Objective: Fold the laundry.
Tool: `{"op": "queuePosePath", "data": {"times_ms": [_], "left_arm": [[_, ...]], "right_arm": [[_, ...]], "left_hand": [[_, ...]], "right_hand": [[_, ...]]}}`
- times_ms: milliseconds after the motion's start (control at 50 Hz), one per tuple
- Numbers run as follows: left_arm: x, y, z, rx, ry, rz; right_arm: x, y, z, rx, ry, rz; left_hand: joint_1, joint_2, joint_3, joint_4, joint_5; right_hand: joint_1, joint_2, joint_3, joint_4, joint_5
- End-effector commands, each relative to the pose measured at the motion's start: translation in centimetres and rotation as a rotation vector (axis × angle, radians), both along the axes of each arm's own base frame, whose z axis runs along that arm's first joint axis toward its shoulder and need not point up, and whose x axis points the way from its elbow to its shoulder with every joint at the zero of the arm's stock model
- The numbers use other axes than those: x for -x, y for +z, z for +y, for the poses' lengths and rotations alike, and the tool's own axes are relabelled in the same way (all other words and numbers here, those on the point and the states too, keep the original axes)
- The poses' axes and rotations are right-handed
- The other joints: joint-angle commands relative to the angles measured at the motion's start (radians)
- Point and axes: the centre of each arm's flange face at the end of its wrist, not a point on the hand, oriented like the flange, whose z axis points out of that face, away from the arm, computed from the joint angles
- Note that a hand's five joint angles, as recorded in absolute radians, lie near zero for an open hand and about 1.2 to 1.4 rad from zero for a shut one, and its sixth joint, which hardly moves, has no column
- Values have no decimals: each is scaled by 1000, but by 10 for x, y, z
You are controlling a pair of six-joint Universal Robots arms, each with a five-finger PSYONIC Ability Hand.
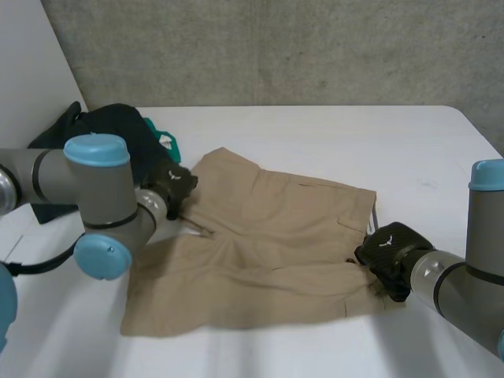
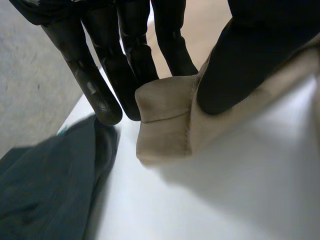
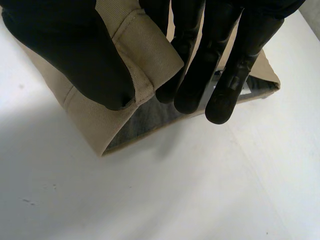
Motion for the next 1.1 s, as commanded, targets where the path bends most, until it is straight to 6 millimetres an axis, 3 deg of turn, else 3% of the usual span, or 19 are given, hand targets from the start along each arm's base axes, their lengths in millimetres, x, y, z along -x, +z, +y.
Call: {"op": "queuePosePath", "data": {"times_ms": [20, 60, 80, 120, 200, 280, 360, 440, 560, 640, 760, 780, 800, 860, 940, 1100], "left_arm": [[-14, -18, 24, -35, 63, -152], [-12, -19, 28, -37, 55, -155], [-10, -18, 30, -36, 51, -151], [-10, -17, 30, -36, 54, -147], [-11, 16, 31, 7, 88, -52], [-19, 40, 41, 5, 122, 58], [-29, 55, 61, -20, 149, 128], [-44, 49, 100, -121, 155, 98], [-57, 30, 140, -271, 133, 45], [-58, 19, 149, -332, 110, 50], [-54, 9, 141, -358, 102, 94], [-53, 5, 139, -361, 103, 93], [-51, 0, 136, -363, 101, 89], [-50, -1, 133, -352, 104, 92], [-49, 20, 129, -277, 113, 122], [-46, 87, 127, -61, 75, 227]], "right_arm": [[0, 1, -1, 5, 1, -3], [0, 1, -1, 4, 1, -2], [-1, 1, 0, 2, 2, -1], [-1, 1, 0, 2, 3, -3], [-1, 0, 1, 1, 3, 0], [0, 2, 2, 5, 0, -2], [0, 4, 2, 15, 0, -6], [1, 9, 3, 31, -1, -12], [0, 13, 5, 45, 9, -27], [0, 15, 6, 48, 17, -33], [1, 15, 10, 49, 18, -35], [1, 15, 10, 47, 19, -35], [1, 16, 10, 48, 19, -36], [1, 16, 10, 50, 18, -35], [1, 20, 9, 66, 18, -41], [-3, 39, -1, 134, 21, -67]], "left_hand": [[208, 163, 166, 150, 223], [-47, -91, -88, -105, -31], [-391, -436, -433, -449, -376], [-479, -524, -521, -537, -464], [-799, -844, -841, -857, -784], [-800, -844, -841, -858, -784], [-747, -791, -788, -805, -731], [-709, -753, -751, -767, -693], [-591, -636, -633, -650, -576], [-588, -633, -630, -646, -573], [-518, -563, -560, -576, -503], [-457, -501, -498, -515, -441], [-174, -219, -216, -232, -159], [256, 211, 214, 197, 271], [257, 212, 215, 199, 272], [257, 212, 215, 199, 272]], "right_hand": [[439, 230, 204, 208, 223], [439, 230, 204, 208, 223], [439, 230, 204, 208, 223], [439, 230, 204, 208, 223], [439, 230, 204, 208, 223], [439, 230, 204, 208, 223], [439, 230, 204, 208, 223], [439, 230, 204, 208, 223], [439, 230, 204, 208, 223], [439, 230, 204, 208, 223], [439, 230, 204, 208, 223], [439, 230, 204, 208, 223], [439, 230, 204, 208, 223], [439, 230, 204, 208, 223], [439, 230, 204, 208, 223], [439, 230, 204, 208, 223]]}}
